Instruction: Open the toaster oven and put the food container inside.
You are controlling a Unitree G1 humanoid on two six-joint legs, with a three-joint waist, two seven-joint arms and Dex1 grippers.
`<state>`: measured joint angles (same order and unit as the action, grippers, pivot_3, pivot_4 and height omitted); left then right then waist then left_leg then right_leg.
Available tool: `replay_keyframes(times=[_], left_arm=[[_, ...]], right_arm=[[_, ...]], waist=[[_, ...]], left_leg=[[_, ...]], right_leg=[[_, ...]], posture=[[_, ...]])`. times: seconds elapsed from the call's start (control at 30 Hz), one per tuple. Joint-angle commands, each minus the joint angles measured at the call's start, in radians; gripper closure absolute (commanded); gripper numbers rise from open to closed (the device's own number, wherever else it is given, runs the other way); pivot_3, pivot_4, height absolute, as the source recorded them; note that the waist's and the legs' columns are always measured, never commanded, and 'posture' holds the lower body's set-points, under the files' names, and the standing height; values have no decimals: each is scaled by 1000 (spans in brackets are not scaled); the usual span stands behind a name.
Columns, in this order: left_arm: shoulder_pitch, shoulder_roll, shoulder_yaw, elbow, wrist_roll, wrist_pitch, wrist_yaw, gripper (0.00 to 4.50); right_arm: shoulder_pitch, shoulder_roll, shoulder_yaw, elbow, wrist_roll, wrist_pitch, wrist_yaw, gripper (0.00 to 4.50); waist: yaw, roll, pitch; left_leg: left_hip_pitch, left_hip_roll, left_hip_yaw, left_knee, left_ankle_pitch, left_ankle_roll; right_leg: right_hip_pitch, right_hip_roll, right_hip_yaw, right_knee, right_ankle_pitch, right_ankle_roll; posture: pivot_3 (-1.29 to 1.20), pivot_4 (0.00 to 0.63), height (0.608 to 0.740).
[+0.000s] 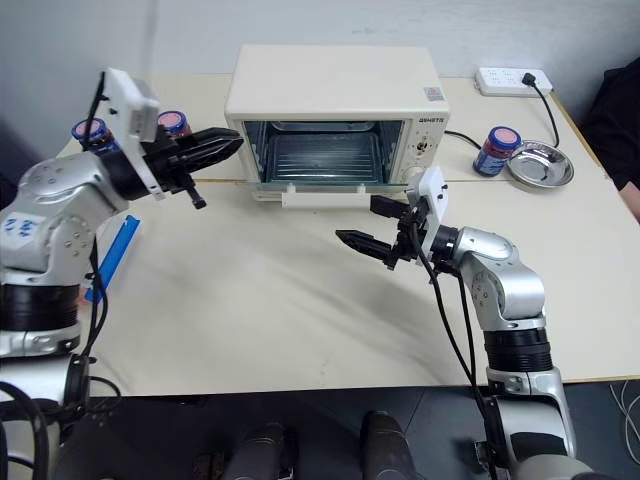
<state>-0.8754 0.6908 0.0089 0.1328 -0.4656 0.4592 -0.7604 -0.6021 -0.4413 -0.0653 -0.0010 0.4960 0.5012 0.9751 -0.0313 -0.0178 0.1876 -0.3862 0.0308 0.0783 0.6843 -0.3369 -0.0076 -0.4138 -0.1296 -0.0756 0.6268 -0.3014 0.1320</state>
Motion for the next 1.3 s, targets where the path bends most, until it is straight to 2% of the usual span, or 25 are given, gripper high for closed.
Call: replay_keyframes(times=[0.03, 0.23, 0.43, 0.63, 0.77, 0.9, 1.07, 1.2, 1.3], left_arm=[[-59, -24, -38, 85, 69, -74, -62, 4475], [-64, -61, -83, 148, 141, -136, -147, 4475], [-30, -61, -107, 131, 182, -142, -199, 4475], [66, -71, -139, 72, 220, -135, -216, 4475], [138, -76, -160, 16, 240, -108, -212, 4475], [157, -91, -174, 13, 283, -89, -170, 4475], [208, -84, -215, -11, 356, -100, -146, 4475], [254, -86, -119, -145, 299, 0, -84, 4475], [323, -108, 47, -363, 177, 194, 17, 4475]], right_arm=[[19, 11, 3, -78, 31, -7, -12, 0], [80, -6, -15, -148, 27, 8, -70, 0], [199, -91, -91, -287, 69, 71, -117, 0], [428, -219, -255, -496, 183, 171, -130, 0], [534, -305, -405, -597, 324, 249, -118, 0], [511, -343, -440, -604, 388, 271, -159, 0], [423, -348, -388, -582, 409, 271, -198, 0], [358, -351, -329, -570, 420, 271, -185, 0], [293, -354, -284, -527, 425, 267, -155, 0]], waist=[[1, 0, 0], [3, 0, 0], [8, 0, 0], [32, 0, 0], [39, 0, 0], [44, 0, 0], [52, 0, 0], [55, 0, 0], [54, 0, 0]], left_leg=[[0, 0, 0, 0, 0, 0], [0, 0, 0, 0, 0, 0], [-1, 0, -1, 1, 0, 0], [-1, 0, -1, 2, 0, 1], [-1, 0, -1, 4, 0, 2], [0, 0, -2, 7, -1, 2], [0, 0, -2, 8, -1, 3], [-1, 0, -2, 8, -1, 3], [-2, 0, -3, 9, -1, 3]], right_leg=[[0, 0, 0, 0, 0, 0], [0, 0, 0, 0, 0, 0], [0, -1, 0, 0, 0, 0], [1, -1, 0, 0, 0, 0], [2, -1, 0, 1, 0, 0], [4, -1, 0, 1, 0, 1], [4, -1, 0, 1, 0, 1], [4, -1, 0, 1, 1, 1], [4, -1, 0, 1, 1, 1]], posture=[[0, 150, 740], [0, 150, 740], [0, 150, 740], [0, 150, 740], [0, 150, 740], [0, 150, 740], [0, 150, 740], [0, 150, 740], [0, 150, 740]])
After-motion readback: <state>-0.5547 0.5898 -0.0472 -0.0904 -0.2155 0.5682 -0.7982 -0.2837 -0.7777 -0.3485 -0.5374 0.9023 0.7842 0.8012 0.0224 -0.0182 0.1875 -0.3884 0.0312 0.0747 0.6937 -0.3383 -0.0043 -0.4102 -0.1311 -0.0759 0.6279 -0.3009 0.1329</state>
